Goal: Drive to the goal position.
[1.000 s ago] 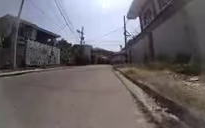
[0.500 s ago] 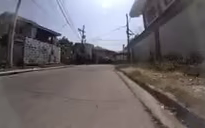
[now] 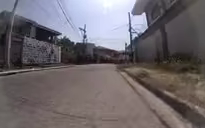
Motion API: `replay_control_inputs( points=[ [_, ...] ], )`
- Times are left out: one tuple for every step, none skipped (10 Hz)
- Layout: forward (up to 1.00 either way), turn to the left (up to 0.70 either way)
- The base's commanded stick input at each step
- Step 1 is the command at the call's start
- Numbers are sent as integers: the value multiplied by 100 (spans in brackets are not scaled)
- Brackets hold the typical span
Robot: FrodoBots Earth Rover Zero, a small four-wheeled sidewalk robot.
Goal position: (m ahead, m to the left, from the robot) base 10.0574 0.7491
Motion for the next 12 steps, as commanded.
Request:
replay_control_inputs(
  points=[
    [100, -40],
    [100, -40],
    [100, -29],
    [100, -14],
    [100, 0],
    [100, 0],
    [100, 0],
    [100, 0],
    [100, 0],
    [100, 0],
    [100, 0],
    [100, 0]
  ],
)
